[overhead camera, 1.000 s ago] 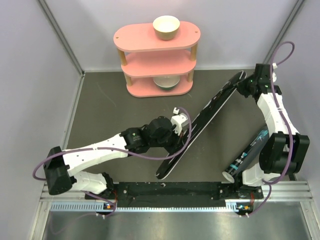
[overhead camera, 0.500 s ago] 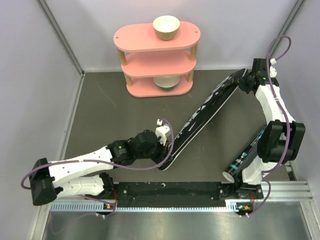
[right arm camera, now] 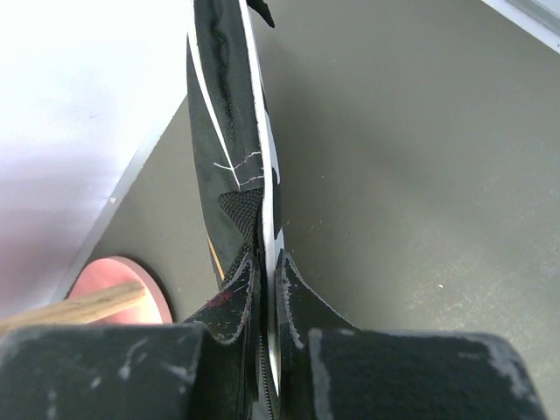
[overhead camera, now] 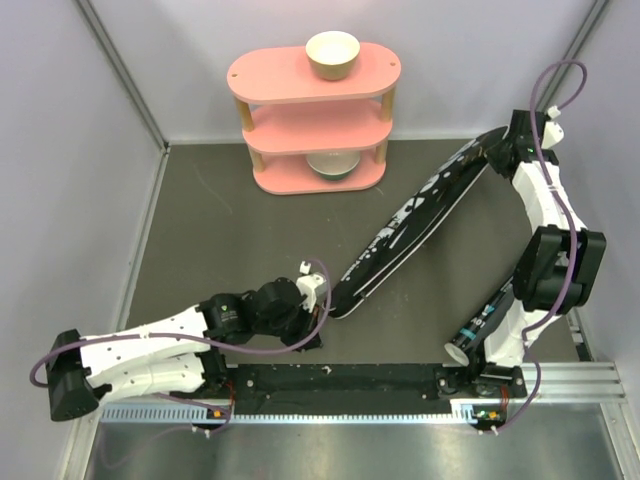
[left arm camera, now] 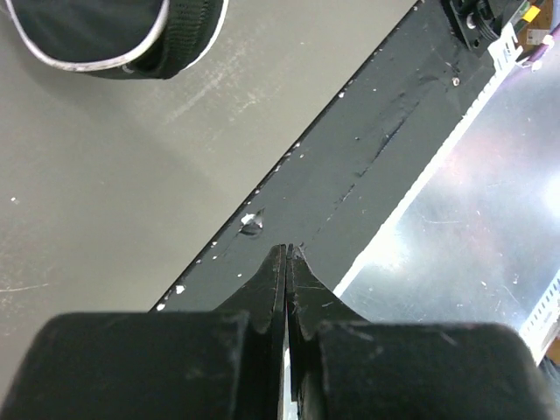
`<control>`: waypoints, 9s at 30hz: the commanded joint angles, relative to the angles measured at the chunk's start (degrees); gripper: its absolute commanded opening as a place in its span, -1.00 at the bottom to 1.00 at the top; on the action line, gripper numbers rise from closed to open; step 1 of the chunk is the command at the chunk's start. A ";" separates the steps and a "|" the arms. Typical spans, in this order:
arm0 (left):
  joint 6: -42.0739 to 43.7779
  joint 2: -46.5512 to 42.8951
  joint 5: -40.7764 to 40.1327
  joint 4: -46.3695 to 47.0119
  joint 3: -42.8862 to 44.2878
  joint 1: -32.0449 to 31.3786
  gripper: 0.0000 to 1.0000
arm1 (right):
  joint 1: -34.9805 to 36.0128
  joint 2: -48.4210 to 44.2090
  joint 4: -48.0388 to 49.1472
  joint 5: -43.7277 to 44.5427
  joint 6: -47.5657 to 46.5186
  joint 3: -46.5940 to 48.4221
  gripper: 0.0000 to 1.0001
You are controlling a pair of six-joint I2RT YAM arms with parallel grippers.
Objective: Pack up the badminton gear
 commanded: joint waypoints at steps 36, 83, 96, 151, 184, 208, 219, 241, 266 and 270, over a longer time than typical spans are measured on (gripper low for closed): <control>9.71 33.04 4.02 12.78 19.16 12.06 -0.46 | 3.22 -3.93 -8.49 -6.68 -17.69 6.84 -0.52; 4.09 24.44 16.23 20.85 12.93 11.97 -0.26 | 38.73 -34.87 0.91 -7.21 7.62 -38.69 -1.00; -1.18 19.60 20.80 27.81 5.45 14.87 -0.61 | 35.48 -37.76 4.16 -9.32 1.73 -41.68 -1.00; -10.49 18.00 -2.93 16.57 3.42 16.28 -1.00 | 33.46 -44.27 20.41 -16.88 4.36 -53.19 -1.00; 15.06 24.41 30.20 24.57 16.07 16.37 0.46 | 33.11 -39.88 8.47 -24.17 -14.88 -41.68 -1.00; 19.64 36.21 37.95 22.63 21.45 16.02 -0.07 | 33.02 -40.32 8.99 -26.46 -15.68 -42.03 -1.00; 21.58 32.61 31.80 19.90 19.34 13.73 -0.19 | 32.93 -39.62 9.70 -27.34 -14.97 -42.21 -1.00; 18.24 28.12 29.24 17.97 18.72 12.86 -1.00 | 32.40 -39.88 9.70 -23.21 -12.08 -43.35 -1.00; 6.02 25.05 15.70 14.88 15.91 0.20 -1.00 | 29.68 -38.65 12.42 3.52 6.92 -42.74 -1.00; 6.63 24.78 11.24 13.15 17.13 0.81 -1.00 | 29.77 -37.77 13.39 -0.26 4.64 -43.00 -1.00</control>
